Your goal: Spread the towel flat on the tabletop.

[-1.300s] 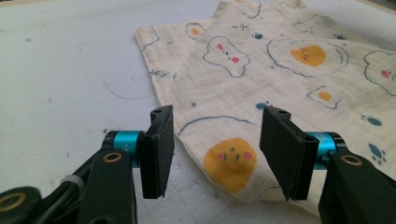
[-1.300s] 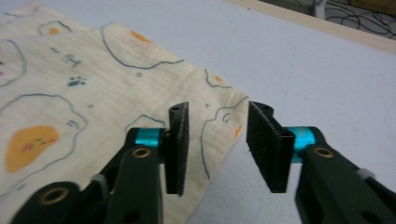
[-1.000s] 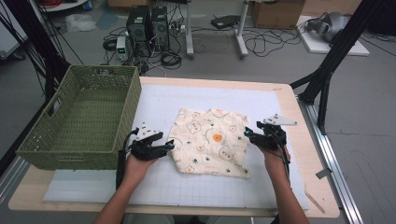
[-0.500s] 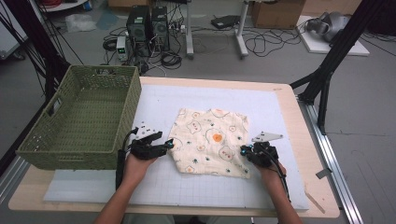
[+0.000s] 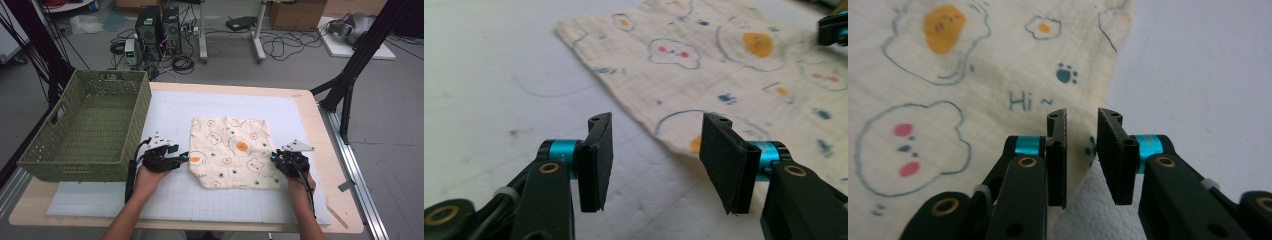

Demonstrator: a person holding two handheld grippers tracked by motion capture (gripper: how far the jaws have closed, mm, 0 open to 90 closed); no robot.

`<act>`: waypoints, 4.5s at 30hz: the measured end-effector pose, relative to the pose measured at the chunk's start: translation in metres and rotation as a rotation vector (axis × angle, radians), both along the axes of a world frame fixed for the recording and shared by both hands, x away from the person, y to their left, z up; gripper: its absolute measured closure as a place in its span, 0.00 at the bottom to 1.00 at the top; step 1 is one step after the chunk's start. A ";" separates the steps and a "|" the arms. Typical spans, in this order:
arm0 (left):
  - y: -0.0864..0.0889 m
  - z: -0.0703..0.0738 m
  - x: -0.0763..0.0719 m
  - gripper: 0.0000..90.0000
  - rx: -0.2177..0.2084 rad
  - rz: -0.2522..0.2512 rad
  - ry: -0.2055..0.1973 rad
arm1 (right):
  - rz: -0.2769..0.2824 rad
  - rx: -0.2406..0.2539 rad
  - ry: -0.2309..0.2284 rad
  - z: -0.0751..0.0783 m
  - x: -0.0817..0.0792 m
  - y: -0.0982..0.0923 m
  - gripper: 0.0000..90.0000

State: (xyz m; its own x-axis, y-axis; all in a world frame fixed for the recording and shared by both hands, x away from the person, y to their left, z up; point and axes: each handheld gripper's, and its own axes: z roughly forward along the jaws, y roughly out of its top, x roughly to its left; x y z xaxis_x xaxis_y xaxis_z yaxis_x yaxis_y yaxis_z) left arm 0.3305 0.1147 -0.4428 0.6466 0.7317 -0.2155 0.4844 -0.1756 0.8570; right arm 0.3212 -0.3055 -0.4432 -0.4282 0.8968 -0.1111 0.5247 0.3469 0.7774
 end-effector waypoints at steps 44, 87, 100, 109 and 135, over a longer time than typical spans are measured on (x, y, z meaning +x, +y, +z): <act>-0.028 0.011 0.029 0.56 0.058 0.052 -0.047 | 0.007 0.068 -0.056 0.009 -0.001 -0.003 0.74; -0.059 -0.006 -0.018 0.94 0.213 -0.177 -0.008 | 0.152 0.069 -0.028 0.007 -0.038 0.000 0.71; 0.005 0.002 -0.044 0.96 0.110 -0.134 0.049 | 0.249 0.032 0.100 -0.002 -0.039 0.021 0.96; 0.020 0.003 -0.073 0.96 0.106 -0.164 0.067 | 0.300 0.048 0.144 0.002 -0.057 0.027 0.96; -0.012 0.009 -0.005 0.46 0.020 0.053 -0.022 | 0.159 0.108 0.036 0.008 -0.053 0.010 0.63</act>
State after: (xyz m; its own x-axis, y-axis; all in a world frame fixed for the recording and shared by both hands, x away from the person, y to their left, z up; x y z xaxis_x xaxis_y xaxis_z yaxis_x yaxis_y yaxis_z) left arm 0.3253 0.1032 -0.4339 0.6109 0.7693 -0.1872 0.4748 -0.1668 0.8641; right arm 0.2686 -0.2959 -0.4357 -0.5676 0.8233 0.0003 0.4981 0.3432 0.7963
